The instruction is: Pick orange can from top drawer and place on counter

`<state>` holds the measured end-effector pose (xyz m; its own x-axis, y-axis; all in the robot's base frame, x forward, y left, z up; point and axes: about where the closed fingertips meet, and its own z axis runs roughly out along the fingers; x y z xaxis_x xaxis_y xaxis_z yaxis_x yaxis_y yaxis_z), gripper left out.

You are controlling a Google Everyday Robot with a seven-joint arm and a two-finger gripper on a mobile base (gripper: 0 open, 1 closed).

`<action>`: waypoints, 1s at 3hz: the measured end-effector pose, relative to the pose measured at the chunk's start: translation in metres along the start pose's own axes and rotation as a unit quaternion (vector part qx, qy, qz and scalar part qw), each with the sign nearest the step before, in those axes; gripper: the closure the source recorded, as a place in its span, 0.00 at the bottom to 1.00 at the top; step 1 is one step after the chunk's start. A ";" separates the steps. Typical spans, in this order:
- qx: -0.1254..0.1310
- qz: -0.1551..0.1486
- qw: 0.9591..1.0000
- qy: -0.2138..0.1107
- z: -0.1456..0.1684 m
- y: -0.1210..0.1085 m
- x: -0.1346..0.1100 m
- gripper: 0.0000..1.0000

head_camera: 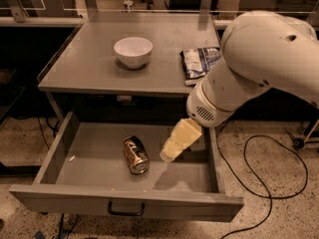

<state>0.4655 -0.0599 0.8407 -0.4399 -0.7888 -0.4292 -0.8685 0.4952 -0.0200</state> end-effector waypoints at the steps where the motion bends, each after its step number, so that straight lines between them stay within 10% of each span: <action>1: 0.008 0.021 1.000 -0.003 0.010 0.004 -0.001 0.00; 3: 0.033 0.104 0.994 0.015 0.067 -0.009 0.002 0.00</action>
Offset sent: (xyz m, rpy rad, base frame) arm 0.0303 0.0167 -0.0814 0.0221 0.0631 -0.3544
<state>0.4878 -0.0418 0.7797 -0.6165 -0.6762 -0.4033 -0.7412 0.6712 0.0076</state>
